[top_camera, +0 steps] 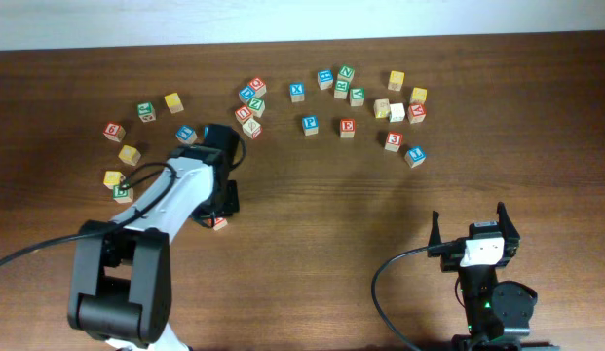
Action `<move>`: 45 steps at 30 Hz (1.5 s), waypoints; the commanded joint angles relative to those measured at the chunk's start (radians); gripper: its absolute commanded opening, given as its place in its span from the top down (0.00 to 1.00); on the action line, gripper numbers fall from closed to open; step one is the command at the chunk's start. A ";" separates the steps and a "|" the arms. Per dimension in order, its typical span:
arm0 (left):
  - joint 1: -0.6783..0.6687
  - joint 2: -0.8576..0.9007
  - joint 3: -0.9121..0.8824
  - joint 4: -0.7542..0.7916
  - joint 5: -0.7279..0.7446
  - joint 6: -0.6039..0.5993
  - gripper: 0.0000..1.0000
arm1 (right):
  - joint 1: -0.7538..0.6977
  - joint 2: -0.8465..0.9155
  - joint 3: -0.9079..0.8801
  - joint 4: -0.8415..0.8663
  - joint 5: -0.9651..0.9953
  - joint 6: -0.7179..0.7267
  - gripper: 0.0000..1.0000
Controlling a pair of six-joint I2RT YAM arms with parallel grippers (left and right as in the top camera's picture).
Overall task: Spell out ICRA
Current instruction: 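Lower the held I block toward the open table in front of the cluster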
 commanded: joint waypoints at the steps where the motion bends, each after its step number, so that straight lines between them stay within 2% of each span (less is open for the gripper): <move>1: 0.033 -0.026 -0.005 0.021 -0.007 0.039 0.57 | 0.000 -0.006 -0.005 -0.004 -0.009 0.004 0.02; 3: 0.040 -0.026 -0.005 0.015 0.026 0.039 0.50 | 0.000 -0.006 -0.005 -0.004 -0.009 0.004 0.02; 6: 0.039 -0.026 -0.005 -0.014 0.093 0.039 0.31 | 0.000 -0.006 -0.005 -0.004 -0.009 0.004 0.02; 7: 0.039 -0.026 -0.005 -0.025 0.104 0.038 0.30 | 0.000 -0.006 -0.005 -0.004 -0.009 0.004 0.02; 9: 0.039 -0.026 -0.005 -0.045 0.124 0.036 0.32 | 0.000 -0.006 -0.005 -0.004 -0.009 0.004 0.02; 12: 0.039 -0.026 -0.005 -0.064 0.155 0.014 0.44 | 0.000 -0.006 -0.005 -0.004 -0.009 0.004 0.02; 13: 0.039 -0.026 -0.005 -0.068 0.153 0.002 0.44 | 0.000 -0.006 -0.005 -0.004 -0.009 0.004 0.02; 16: 0.039 -0.026 -0.005 -0.065 0.145 0.000 0.55 | 0.000 -0.006 -0.005 -0.004 -0.009 0.004 0.01; 19: 0.039 -0.026 -0.005 -0.063 0.146 -0.001 0.59 | 0.000 -0.006 -0.005 -0.004 -0.009 0.004 0.02; 22: 0.039 -0.026 -0.005 -0.063 0.145 -0.037 0.59 | 0.000 -0.006 -0.005 -0.004 -0.009 0.004 0.02; 24: 0.039 -0.026 -0.005 -0.063 0.145 -0.085 0.51 | 0.000 -0.006 -0.005 -0.004 -0.009 0.004 0.02; 26: 0.039 -0.026 -0.005 -0.059 0.145 -0.105 0.49 | 0.000 -0.006 -0.005 -0.004 -0.009 0.004 0.02; 30: 0.039 -0.026 -0.005 -0.039 0.141 -0.105 0.56 | 0.000 -0.006 -0.005 -0.004 -0.009 0.004 0.02; 37: 0.039 -0.026 -0.005 -0.024 0.134 -0.105 0.57 | 0.000 -0.006 -0.005 -0.004 -0.009 0.004 0.02; 40: 0.039 -0.026 -0.005 -0.024 0.114 -0.105 0.63 | 0.000 -0.006 -0.005 -0.004 -0.009 0.004 0.02; 45: 0.039 -0.026 -0.005 -0.023 0.065 -0.105 0.65 | 0.000 -0.006 -0.005 -0.004 -0.009 0.004 0.01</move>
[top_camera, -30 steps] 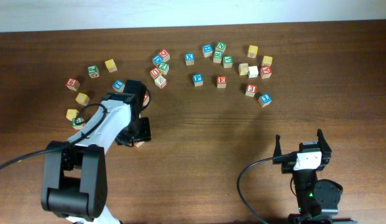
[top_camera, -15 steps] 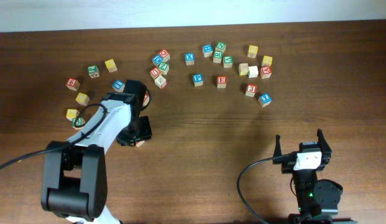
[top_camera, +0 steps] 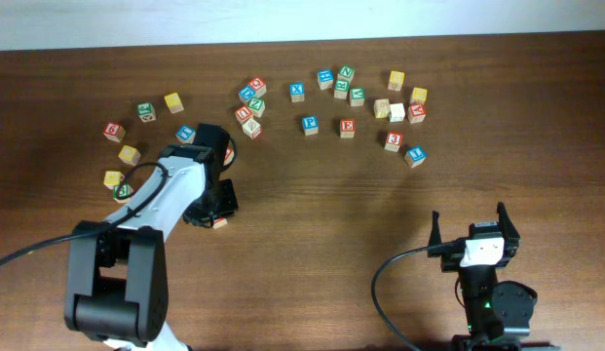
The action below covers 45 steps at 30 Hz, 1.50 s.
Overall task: Spell out ICRA
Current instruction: 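Lower the held I block toward the open table in front of the cluster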
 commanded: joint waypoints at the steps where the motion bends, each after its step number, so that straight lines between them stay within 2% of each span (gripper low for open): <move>1: 0.003 -0.026 -0.005 0.003 -0.067 -0.012 0.63 | 0.000 -0.006 -0.005 -0.004 -0.009 0.004 0.02; 2: 0.003 -0.026 -0.005 0.003 -0.088 -0.011 0.62 | 0.000 -0.006 -0.005 -0.004 -0.009 0.004 0.02; 7: 0.003 -0.026 -0.005 0.005 -0.133 -0.008 0.72 | 0.000 -0.006 -0.005 -0.004 -0.009 0.004 0.02; 16: 0.003 -0.026 -0.005 -0.008 -0.090 -0.009 0.68 | 0.000 -0.006 -0.005 -0.004 -0.009 0.004 0.02; 20: 0.003 -0.026 -0.005 -0.020 -0.090 -0.008 0.81 | 0.000 -0.006 -0.005 -0.004 -0.009 0.004 0.01; 22: 0.003 -0.026 -0.005 -0.029 -0.090 -0.009 0.82 | 0.000 -0.006 -0.005 -0.004 -0.009 0.004 0.02; 25: 0.003 -0.026 -0.005 -0.025 -0.092 -0.006 0.79 | 0.000 -0.006 -0.005 -0.004 -0.009 0.004 0.02; 29: 0.003 -0.026 -0.005 0.021 -0.098 0.132 0.79 | 0.000 -0.006 -0.005 -0.004 -0.009 0.004 0.02; 32: 0.003 -0.026 -0.005 0.040 -0.110 0.158 0.78 | 0.000 -0.006 -0.005 -0.004 -0.009 0.004 0.02; 33: 0.003 -0.026 -0.005 0.043 -0.108 0.158 0.75 | 0.000 -0.006 -0.005 -0.004 -0.009 0.004 0.02; 35: 0.003 -0.026 -0.005 0.042 -0.106 0.157 0.61 | 0.000 -0.006 -0.005 -0.004 -0.009 0.004 0.02; 37: 0.003 -0.026 -0.005 0.034 -0.099 0.157 0.55 | 0.000 -0.006 -0.005 -0.004 -0.009 0.004 0.02; 39: 0.003 -0.026 -0.006 0.031 -0.090 0.157 0.55 | 0.000 -0.006 -0.005 -0.004 -0.009 0.004 0.02; 43: 0.003 -0.026 -0.028 0.042 -0.091 0.157 0.64 | 0.000 -0.006 -0.005 -0.004 -0.009 0.004 0.02; 45: 0.003 -0.026 -0.038 0.049 -0.090 0.157 0.65 | 0.000 -0.006 -0.005 -0.004 -0.009 0.004 0.02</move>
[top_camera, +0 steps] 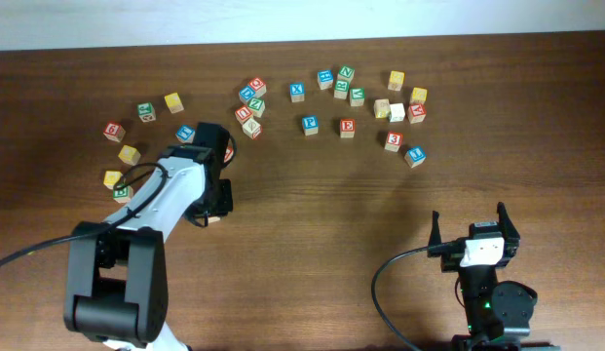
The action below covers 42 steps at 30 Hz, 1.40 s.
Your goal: Spell out ICRA
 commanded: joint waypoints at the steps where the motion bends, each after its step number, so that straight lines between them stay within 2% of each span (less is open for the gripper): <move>1: 0.003 -0.023 -0.033 0.011 0.004 0.008 0.66 | 0.000 -0.006 -0.005 -0.004 -0.009 0.004 0.02; 12: 0.003 -0.023 -0.042 0.092 -0.005 0.009 0.69 | 0.000 -0.006 -0.005 -0.004 -0.008 0.004 0.02; 17: 0.003 -0.023 -0.042 0.106 -0.031 0.017 0.76 | 0.000 -0.006 -0.005 -0.004 -0.009 0.004 0.02; 18: 0.003 -0.023 -0.042 0.101 -0.030 0.016 0.75 | 0.000 -0.006 -0.005 -0.004 -0.009 0.004 0.02; 19: 0.003 -0.023 -0.041 0.092 -0.030 0.016 0.67 | 0.000 -0.006 -0.005 -0.004 -0.009 0.004 0.02; 22: 0.003 -0.023 -0.042 0.065 -0.030 0.016 0.55 | 0.000 -0.006 -0.005 -0.004 -0.009 0.004 0.02; 29: 0.003 -0.023 -0.042 0.018 -0.004 0.016 0.51 | 0.000 -0.006 -0.005 -0.004 -0.009 0.004 0.02; 42: 0.003 -0.023 -0.042 0.053 0.056 0.092 0.64 | 0.000 -0.006 -0.005 -0.004 -0.009 0.004 0.02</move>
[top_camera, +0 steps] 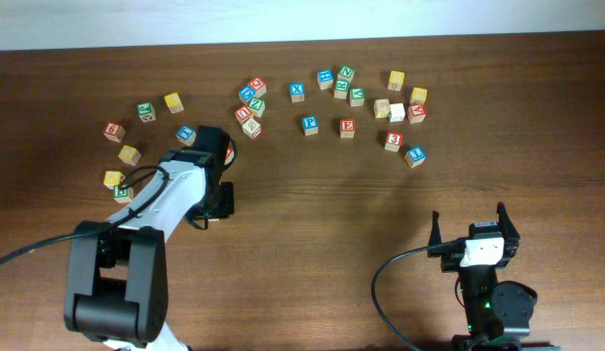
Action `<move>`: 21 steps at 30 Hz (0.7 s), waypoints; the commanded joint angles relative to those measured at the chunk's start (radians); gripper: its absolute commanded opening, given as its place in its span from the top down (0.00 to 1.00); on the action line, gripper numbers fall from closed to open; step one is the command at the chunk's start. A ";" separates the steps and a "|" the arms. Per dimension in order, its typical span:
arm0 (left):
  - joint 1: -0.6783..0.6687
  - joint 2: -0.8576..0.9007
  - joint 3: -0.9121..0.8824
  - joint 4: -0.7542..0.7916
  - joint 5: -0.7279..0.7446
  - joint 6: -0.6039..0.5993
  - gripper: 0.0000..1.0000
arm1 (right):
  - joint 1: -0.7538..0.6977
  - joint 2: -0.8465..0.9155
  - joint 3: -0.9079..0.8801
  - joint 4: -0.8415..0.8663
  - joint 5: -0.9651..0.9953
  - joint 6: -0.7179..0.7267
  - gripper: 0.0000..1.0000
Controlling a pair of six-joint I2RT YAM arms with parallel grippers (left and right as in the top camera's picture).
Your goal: Spell out ICRA
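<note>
My left gripper (214, 207) points down at the table left of centre. It appears shut on a small wooden block with red print (211, 219), which is mostly hidden under the fingers. Lettered blocks lie scattered along the far side: a blue block (310, 125), a red block (347, 128), a red block (394, 140) and a blue one (414, 155). My right gripper (469, 224) rests open near the front right edge, nothing between its fingers.
A cluster of blocks (250, 103) lies just beyond the left gripper. More blocks sit at far left, among them a yellow one (129, 154) and a blue one (186, 134). A black cable (380, 283) loops by the right arm.
The left gripper and its block have shifted very slightly left and toward the far side. The right arm and the scattered blocks have not moved.
The left gripper stood over a red-printed block left of centre. Over the later moments the gripper and block together drifted a little, first right, then left and farther away. The right gripper stayed open and still throughout.
</note>
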 commanded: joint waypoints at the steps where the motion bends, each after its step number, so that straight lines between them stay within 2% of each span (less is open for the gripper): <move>1: 0.003 -0.023 -0.010 0.002 0.032 0.030 0.65 | 0.000 -0.006 -0.005 -0.004 -0.009 0.004 0.02; 8: 0.032 -0.023 -0.010 0.005 0.035 0.030 0.67 | 0.000 -0.006 -0.005 -0.004 -0.009 0.004 0.02; 12: 0.056 -0.023 -0.010 0.016 0.110 0.065 0.68 | 0.000 -0.006 -0.005 -0.004 -0.009 0.004 0.02; 16: 0.056 -0.023 -0.010 0.021 0.114 0.068 0.69 | 0.000 -0.006 -0.005 -0.004 -0.009 0.004 0.02; 18: 0.056 -0.023 -0.010 0.026 0.110 0.075 0.73 | 0.000 -0.006 -0.005 -0.004 -0.009 0.004 0.02; 21: 0.056 -0.023 -0.010 0.040 0.074 0.075 0.85 | 0.000 -0.006 -0.005 -0.004 -0.008 0.004 0.02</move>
